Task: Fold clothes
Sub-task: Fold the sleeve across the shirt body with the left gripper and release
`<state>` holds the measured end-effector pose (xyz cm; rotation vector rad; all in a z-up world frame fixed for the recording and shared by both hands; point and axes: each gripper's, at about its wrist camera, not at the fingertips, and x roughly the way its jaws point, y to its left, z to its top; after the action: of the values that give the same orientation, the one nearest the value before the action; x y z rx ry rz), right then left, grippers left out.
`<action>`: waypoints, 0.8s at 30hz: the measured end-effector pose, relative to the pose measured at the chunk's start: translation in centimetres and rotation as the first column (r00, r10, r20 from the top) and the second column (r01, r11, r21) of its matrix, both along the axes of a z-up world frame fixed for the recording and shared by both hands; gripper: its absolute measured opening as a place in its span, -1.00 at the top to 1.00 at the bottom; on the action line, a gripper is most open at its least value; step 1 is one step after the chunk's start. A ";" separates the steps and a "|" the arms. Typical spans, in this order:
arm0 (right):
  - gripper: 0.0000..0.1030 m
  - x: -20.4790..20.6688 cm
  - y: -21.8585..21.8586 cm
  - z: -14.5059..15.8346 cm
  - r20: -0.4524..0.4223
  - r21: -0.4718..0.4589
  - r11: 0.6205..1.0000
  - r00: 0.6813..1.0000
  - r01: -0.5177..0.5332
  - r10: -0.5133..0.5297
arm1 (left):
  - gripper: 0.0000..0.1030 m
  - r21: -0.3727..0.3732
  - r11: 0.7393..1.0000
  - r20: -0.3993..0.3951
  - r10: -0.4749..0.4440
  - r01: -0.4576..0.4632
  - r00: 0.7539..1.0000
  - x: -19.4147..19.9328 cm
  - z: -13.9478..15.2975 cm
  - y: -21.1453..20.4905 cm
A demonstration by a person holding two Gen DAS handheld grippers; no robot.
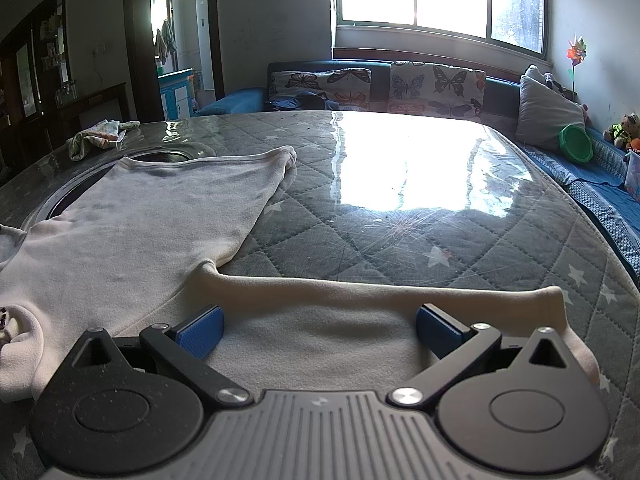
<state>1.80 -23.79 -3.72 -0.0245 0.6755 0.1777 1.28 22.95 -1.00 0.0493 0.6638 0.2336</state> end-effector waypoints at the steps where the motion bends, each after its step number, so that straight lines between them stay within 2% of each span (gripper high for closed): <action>1: -1.00 0.0 0.0 0.0 0.000 0.000 1.000 1.000 0.000 0.000 | 0.13 0.015 1.000 0.000 -0.007 0.007 1.000 0.2 -0.1 -0.1; 6: -1.00 0.0 0.0 0.0 0.000 0.000 1.000 1.000 0.000 0.000 | 0.05 0.096 0.995 0.002 -0.030 0.029 1.000 1.5 -0.5 -0.6; 14: -1.00 -0.1 -0.1 0.0 0.002 0.007 1.000 1.000 0.001 -0.001 | -0.15 0.137 0.990 0.001 -0.028 0.028 1.000 2.3 -0.5 -0.3; 19: -1.00 -0.1 -0.1 0.0 0.002 0.007 1.000 1.000 0.001 -0.001 | -0.13 0.121 0.993 0.001 -0.012 0.012 1.000 1.6 0.4 -0.9; 24: -1.00 -0.1 0.0 0.0 0.002 0.005 1.000 1.000 0.002 -0.002 | -0.17 0.085 0.993 0.044 -0.089 0.085 0.995 -0.8 2.0 -3.9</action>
<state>1.74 -23.81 -3.68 -0.0196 0.6736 0.1778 0.46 19.07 0.97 0.1518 0.6032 0.1777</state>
